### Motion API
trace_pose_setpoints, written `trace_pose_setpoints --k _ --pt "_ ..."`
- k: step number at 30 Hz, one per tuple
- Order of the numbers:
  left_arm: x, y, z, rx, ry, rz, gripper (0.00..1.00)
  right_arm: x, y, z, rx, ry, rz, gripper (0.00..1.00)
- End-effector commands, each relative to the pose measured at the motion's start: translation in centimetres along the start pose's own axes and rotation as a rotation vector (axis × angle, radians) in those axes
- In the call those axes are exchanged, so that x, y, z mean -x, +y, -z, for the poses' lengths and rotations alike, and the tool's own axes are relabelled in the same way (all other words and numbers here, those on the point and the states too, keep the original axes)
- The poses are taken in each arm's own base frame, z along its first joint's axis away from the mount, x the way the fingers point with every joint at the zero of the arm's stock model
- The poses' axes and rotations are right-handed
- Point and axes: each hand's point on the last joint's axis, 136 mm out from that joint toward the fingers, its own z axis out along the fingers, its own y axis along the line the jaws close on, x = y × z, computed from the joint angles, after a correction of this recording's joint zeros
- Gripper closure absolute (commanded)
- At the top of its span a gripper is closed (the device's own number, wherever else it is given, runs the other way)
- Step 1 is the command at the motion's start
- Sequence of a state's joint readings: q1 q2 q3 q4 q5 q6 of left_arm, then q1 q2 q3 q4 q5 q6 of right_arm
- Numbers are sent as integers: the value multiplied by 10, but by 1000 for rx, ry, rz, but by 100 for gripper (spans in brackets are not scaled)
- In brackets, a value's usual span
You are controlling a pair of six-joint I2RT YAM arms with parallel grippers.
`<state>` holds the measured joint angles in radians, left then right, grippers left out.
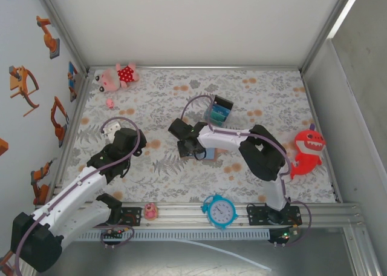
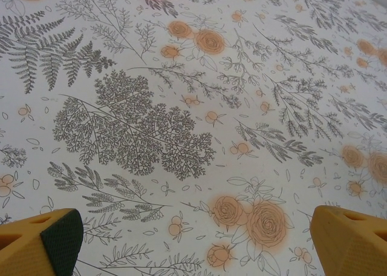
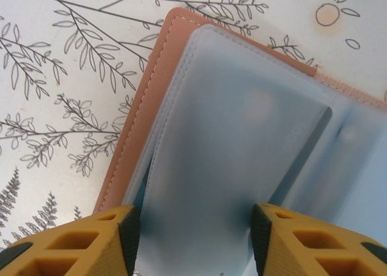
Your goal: Take the credit cards out of the card holder
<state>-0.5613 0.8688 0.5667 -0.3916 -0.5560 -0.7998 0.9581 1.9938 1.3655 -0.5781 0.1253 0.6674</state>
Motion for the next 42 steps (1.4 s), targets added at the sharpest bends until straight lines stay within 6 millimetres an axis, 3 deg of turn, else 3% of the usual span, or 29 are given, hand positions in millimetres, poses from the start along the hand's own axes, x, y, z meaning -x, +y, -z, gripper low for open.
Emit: trace_pose_setpoints --k 1,7,13,23,26,33,42 --pt "-3 4 1 3 14 -1 3 -11 -16 3 -29 20 -2 54" --pt "0 0 4 -15 14 -2 3 -6 -19 11 26 -7 6 66" --pt "3 -5 6 -38 13 -8 3 -2 -6 27 120 -47 113 80" --pt "5 -17 4 -93 4 12 3 -12 16 40 271 -36 226 83" --pt "5 -19 4 -98 4 7 3 -13 10 38 240 -33 221 83" --pt "3 -23 4 -106 12 -27 3 -10 -7 38 147 -49 180 73" --pt "-14 -36 -2 -91 87 -108 3 -2 -44 39 63 -67 45 73"
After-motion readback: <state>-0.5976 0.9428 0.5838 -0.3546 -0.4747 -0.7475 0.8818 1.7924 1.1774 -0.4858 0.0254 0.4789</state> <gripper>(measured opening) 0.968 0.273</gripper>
